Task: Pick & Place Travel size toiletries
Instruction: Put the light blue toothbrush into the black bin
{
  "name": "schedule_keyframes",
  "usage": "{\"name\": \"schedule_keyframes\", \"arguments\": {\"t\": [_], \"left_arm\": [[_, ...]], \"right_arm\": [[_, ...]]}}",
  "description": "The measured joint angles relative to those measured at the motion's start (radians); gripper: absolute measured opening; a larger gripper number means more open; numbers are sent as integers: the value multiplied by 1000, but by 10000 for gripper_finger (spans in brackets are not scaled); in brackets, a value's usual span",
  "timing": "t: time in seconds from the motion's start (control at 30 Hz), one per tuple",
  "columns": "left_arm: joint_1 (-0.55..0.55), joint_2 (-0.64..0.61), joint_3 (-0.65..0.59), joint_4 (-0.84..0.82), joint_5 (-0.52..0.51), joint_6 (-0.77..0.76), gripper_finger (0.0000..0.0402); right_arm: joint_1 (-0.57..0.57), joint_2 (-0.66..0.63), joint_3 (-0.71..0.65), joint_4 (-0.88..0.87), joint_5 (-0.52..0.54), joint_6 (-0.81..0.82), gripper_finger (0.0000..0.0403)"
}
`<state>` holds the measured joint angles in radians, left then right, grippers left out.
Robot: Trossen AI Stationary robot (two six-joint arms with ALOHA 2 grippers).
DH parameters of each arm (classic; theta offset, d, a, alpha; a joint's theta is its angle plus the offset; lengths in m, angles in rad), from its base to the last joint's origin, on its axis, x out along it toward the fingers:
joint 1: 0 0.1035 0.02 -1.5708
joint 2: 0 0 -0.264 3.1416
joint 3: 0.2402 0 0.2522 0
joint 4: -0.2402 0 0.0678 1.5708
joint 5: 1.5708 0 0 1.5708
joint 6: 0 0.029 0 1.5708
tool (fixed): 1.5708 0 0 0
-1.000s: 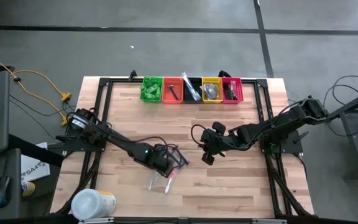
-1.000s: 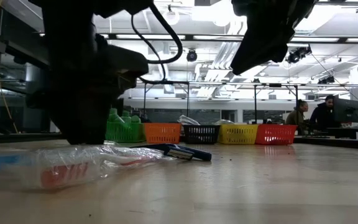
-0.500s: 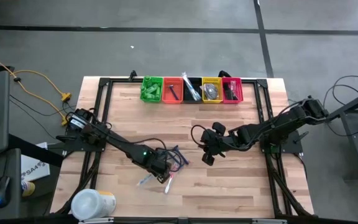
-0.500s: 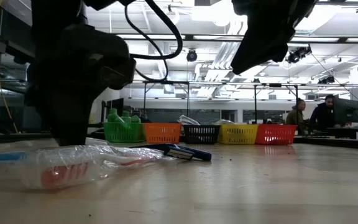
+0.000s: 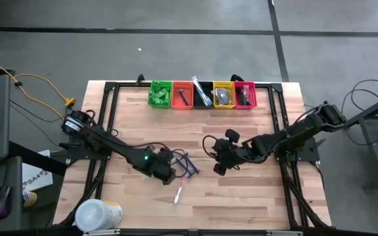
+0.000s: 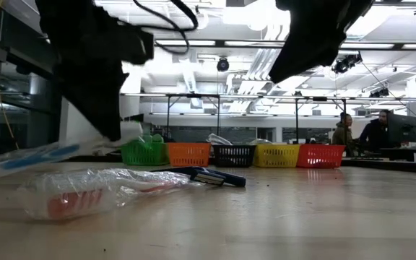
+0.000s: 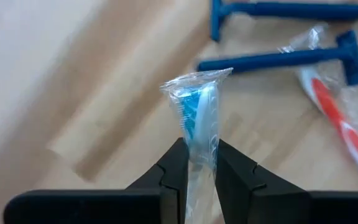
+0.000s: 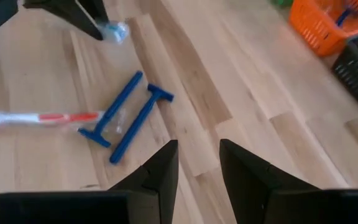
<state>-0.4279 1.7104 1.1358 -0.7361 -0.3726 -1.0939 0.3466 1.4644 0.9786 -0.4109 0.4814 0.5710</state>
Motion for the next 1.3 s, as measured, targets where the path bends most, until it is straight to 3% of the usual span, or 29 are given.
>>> {"name": "schedule_keyframes", "arguments": {"t": [0.2,0.53,0.77,0.97,1.3], "left_arm": [[-20,-52,0,-32,-138,56,56],[-17,-104,1,-40,-325,193,56],[75,-116,2,52,-394,338,56],[272,-115,2,250,-267,607,56],[510,-115,2,620,49,944,56]], "right_arm": [[39,8,-60,105,65,-27,111],[49,8,-268,553,35,-125,111],[47,8,-281,589,43,-155,111],[37,8,-281,607,49,-177,111],[3,7,-281,579,198,-212,111]]}}
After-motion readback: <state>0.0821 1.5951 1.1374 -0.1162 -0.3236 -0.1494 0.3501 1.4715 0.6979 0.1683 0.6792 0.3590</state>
